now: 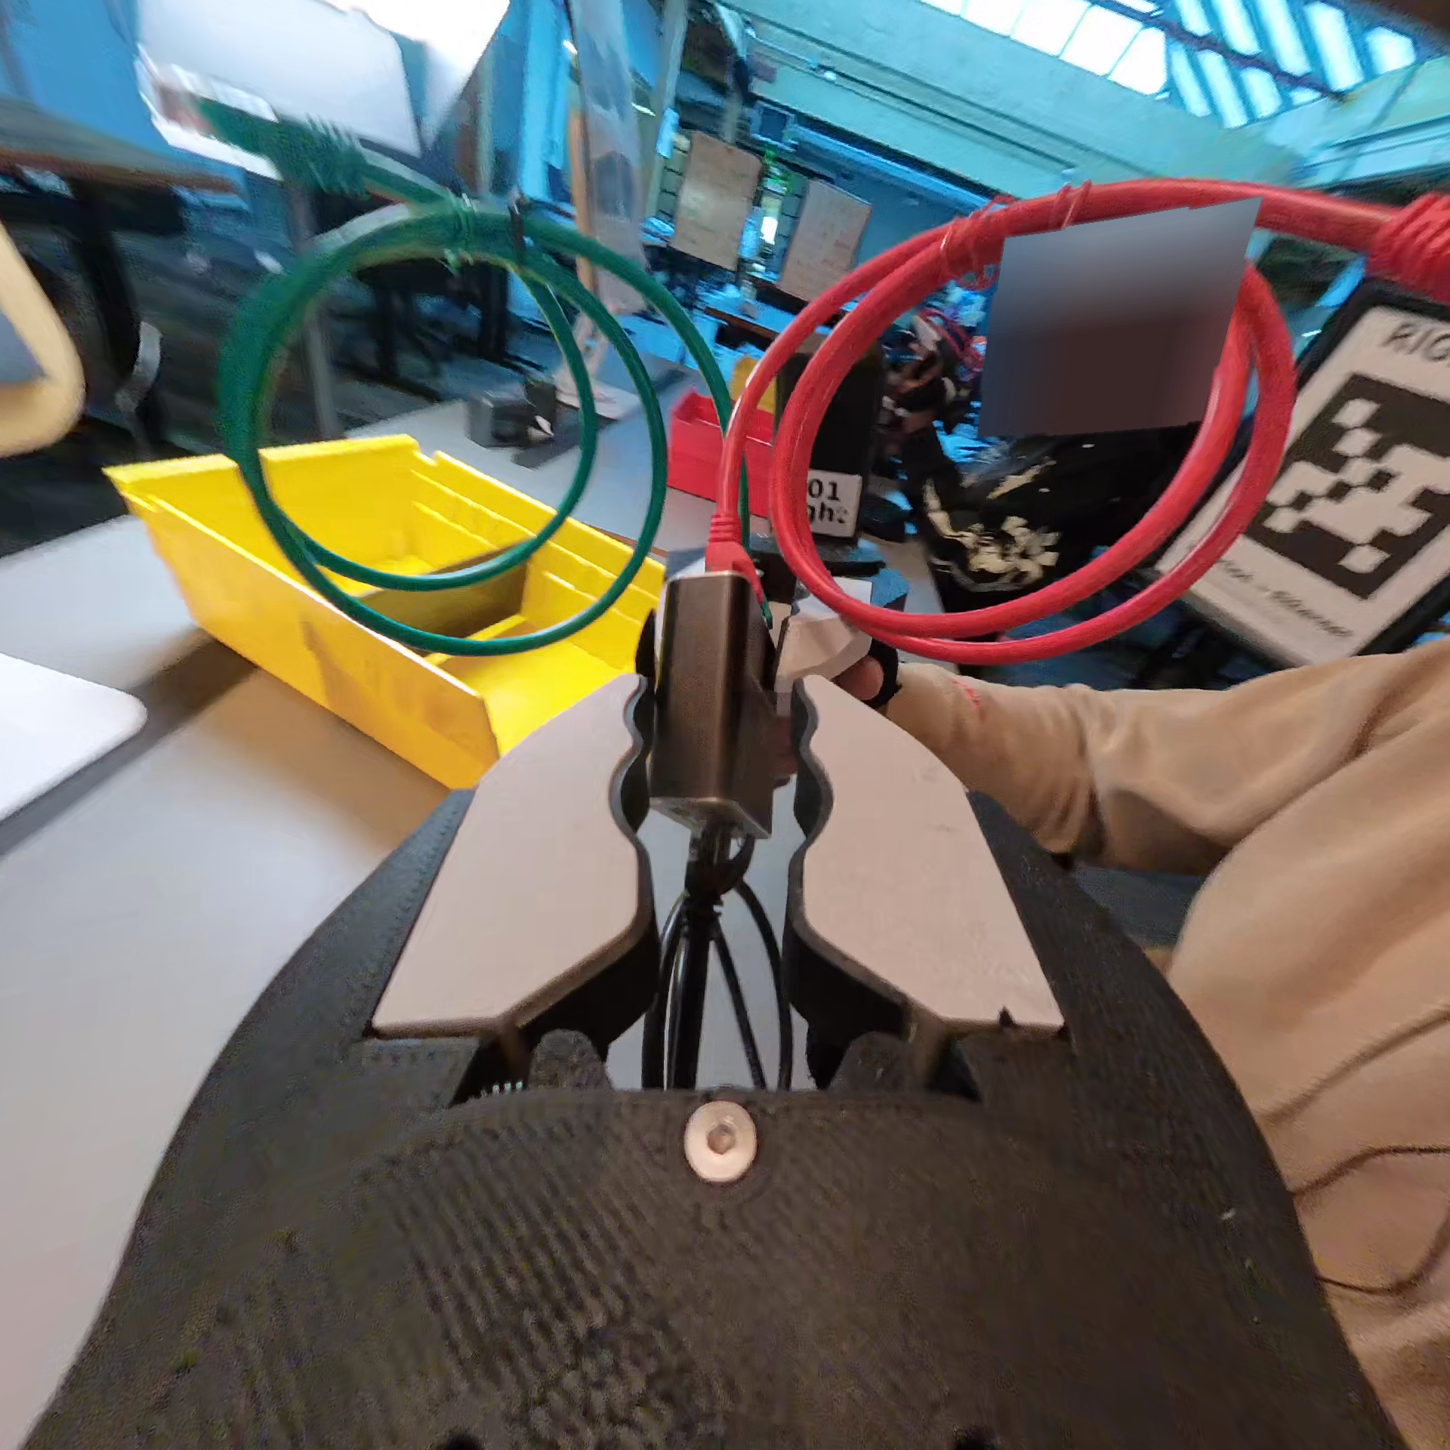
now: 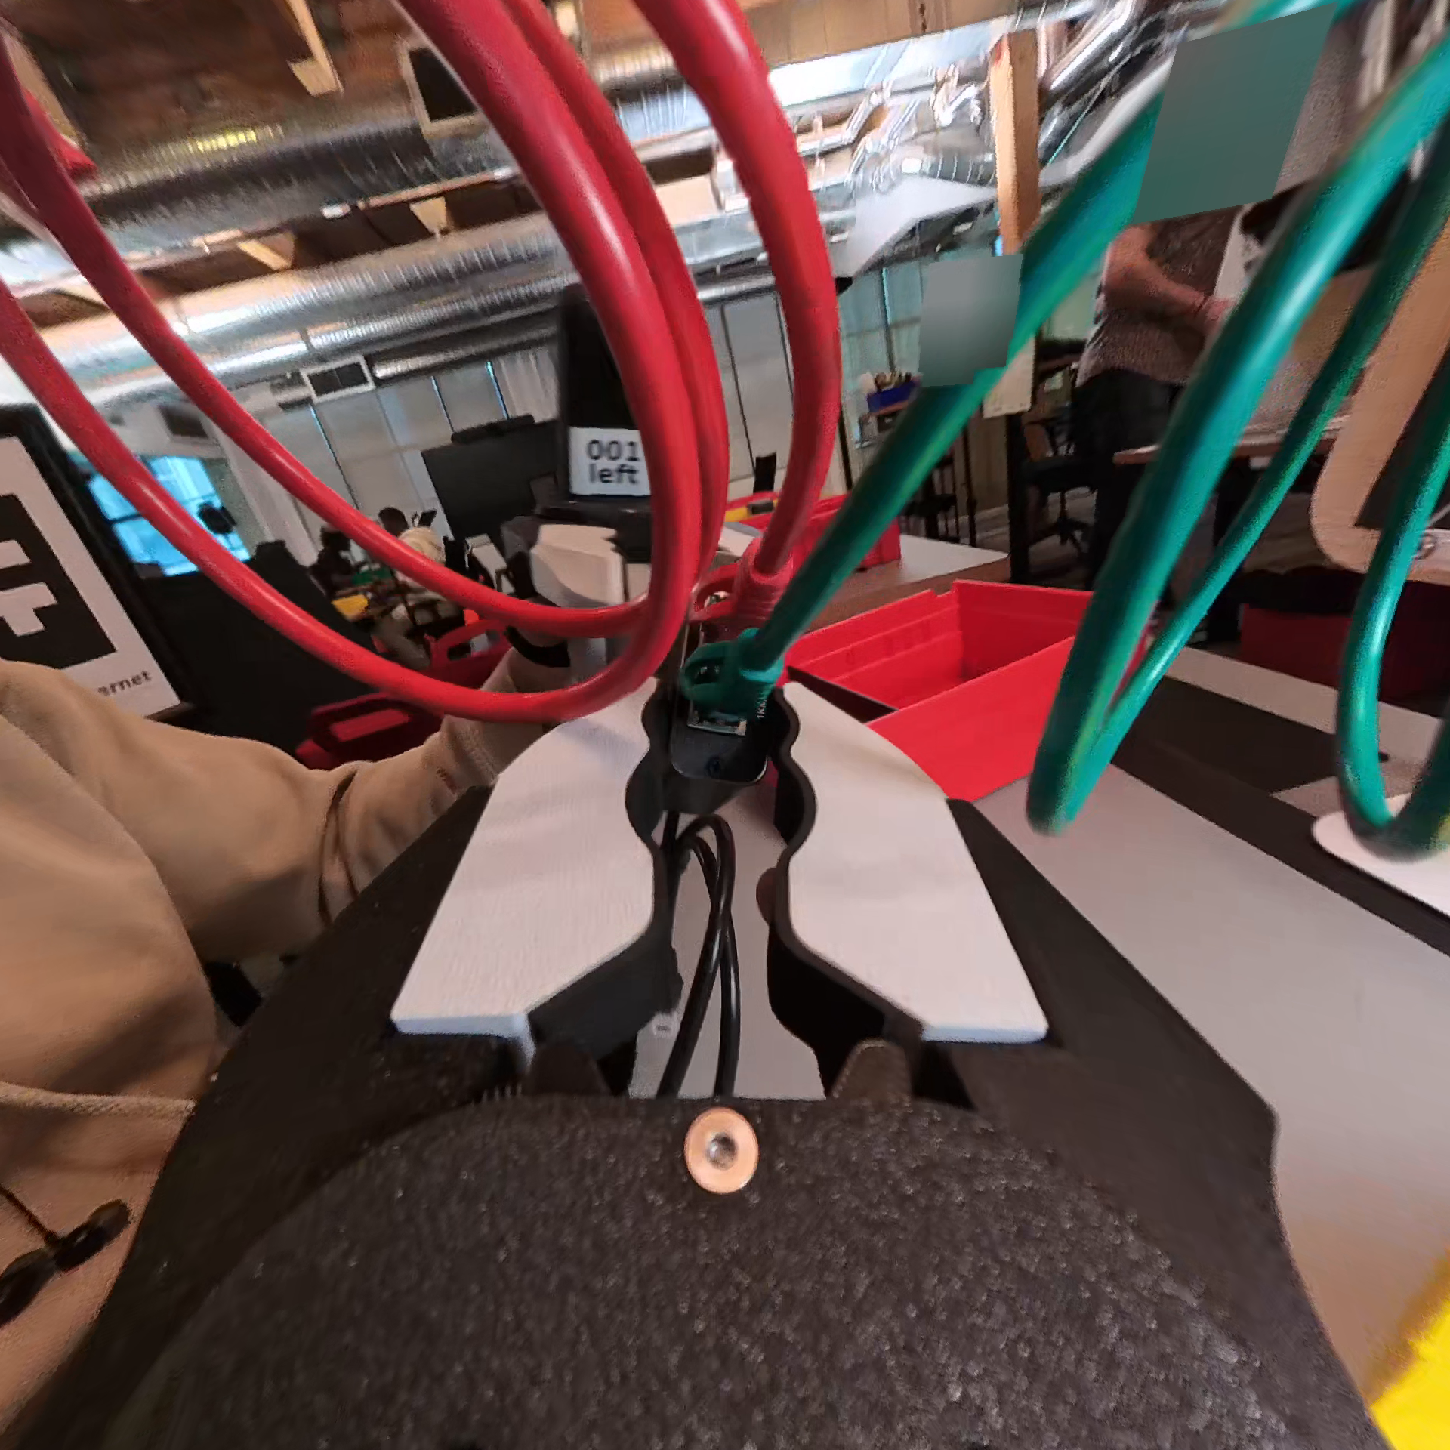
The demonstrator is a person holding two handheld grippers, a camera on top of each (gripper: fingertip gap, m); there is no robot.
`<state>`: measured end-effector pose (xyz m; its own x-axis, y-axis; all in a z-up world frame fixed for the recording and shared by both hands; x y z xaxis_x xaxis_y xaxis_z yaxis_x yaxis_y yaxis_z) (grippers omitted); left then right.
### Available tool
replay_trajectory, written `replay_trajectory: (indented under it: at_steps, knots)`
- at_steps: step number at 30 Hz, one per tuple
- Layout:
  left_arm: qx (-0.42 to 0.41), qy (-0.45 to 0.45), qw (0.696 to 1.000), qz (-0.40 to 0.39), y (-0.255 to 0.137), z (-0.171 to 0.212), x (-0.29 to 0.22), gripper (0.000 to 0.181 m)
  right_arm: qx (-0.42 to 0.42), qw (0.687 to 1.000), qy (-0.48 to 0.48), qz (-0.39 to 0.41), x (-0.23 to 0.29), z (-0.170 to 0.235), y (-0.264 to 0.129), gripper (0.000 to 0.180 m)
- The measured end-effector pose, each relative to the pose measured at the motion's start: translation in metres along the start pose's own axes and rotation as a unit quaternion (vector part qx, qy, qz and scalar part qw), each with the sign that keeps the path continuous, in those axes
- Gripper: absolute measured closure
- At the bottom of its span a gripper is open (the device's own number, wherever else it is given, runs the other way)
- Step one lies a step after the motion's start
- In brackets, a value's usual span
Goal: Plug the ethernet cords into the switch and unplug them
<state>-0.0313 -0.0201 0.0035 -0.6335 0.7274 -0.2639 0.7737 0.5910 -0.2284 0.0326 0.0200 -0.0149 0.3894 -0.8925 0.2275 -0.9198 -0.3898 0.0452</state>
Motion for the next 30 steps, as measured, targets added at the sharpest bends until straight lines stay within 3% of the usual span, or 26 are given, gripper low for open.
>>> replay_trajectory:
  at_steps: [4,6,11,15,18,21,30]
  knots:
    - [-0.04,0.052,0.995,-0.074,-0.024,-0.023,-0.01,0.146,-0.049,0.998,0.007,0.027,-0.012,-0.011,-0.015,0.156]
    - [-0.039,0.064,0.995,-0.07,-0.025,-0.026,-0.021,0.151,-0.077,0.996,0.008,0.04,-0.016,-0.017,-0.023,0.157]
    - [0.049,-0.021,0.996,0.077,0.026,0.009,-0.048,0.149,-0.151,0.988,0.011,0.043,-0.016,-0.036,-0.04,0.156]
    - [0.005,-0.136,0.973,0.185,0.072,0.023,-0.06,0.151,-0.189,0.981,0.005,0.03,-0.011,-0.045,-0.049,0.156]
    - [-0.129,-0.163,0.972,0.107,0.071,0.006,-0.034,0.155,-0.2,0.979,-0.007,0.028,-0.009,-0.047,-0.05,0.156]
    - [-0.202,-0.172,0.963,0.051,0.053,-0.001,-0.012,0.154,-0.205,0.979,-0.002,0.02,-0.01,-0.045,-0.048,0.156]
    - [-0.222,-0.144,0.964,-0.002,0.05,0.003,-0.001,0.142,-0.246,0.966,0.074,-0.027,-0.015,-0.033,-0.042,0.156]
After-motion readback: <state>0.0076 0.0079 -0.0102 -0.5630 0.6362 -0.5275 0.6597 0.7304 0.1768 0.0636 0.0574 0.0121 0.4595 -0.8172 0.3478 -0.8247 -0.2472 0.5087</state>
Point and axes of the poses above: each gripper's, where its closed fingertips meet, y out along the fingers, z out of its underside, x = y × z across the jaws, the point moved 3 cm from there along -y, back along the fingers, and after that the axes turned 8 degrees about x, right-handed, at the moved point
